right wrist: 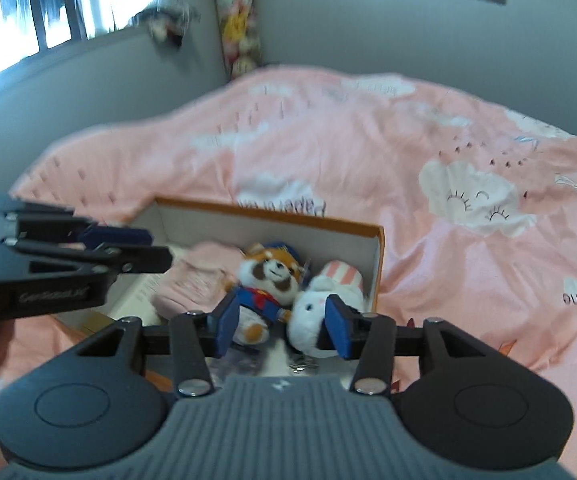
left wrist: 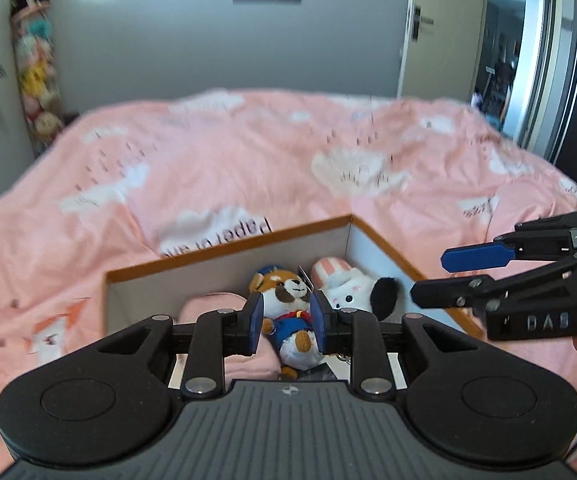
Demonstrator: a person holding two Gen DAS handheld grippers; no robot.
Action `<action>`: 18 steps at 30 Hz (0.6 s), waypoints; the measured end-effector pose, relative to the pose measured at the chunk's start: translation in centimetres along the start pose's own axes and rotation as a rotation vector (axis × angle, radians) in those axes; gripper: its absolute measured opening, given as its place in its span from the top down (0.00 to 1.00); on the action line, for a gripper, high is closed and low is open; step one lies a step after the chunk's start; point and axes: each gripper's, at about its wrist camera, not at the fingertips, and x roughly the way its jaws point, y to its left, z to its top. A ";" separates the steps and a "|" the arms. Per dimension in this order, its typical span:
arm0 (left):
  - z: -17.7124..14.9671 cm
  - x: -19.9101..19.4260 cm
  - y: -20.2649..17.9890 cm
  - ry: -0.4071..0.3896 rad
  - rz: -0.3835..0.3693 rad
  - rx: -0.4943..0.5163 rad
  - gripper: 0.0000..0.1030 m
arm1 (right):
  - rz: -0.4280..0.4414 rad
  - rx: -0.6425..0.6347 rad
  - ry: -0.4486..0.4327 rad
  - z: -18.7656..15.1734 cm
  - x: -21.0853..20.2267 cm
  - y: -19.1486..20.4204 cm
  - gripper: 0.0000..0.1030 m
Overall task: Organize objects
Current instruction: 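Withdraw both grippers from the box toward the remaining items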
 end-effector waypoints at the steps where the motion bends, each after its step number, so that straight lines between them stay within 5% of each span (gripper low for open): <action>1: -0.5 -1.2 -0.1 -0.011 0.010 0.001 0.72 | 0.002 0.013 -0.017 -0.4 -0.8 0.3 0.51; 8: -5.4 -5.9 -0.4 -0.010 0.035 -0.101 0.71 | 0.021 0.086 -0.134 -4.6 -5.2 3.7 0.47; 12: -8.8 -6.4 -0.7 0.047 0.047 -0.113 0.71 | 0.028 0.174 -0.099 -7.5 -5.0 5.2 0.47; 18: -12.5 -6.5 0.0 0.129 0.103 -0.139 0.71 | -0.047 0.117 -0.019 -11.3 -3.4 7.8 0.42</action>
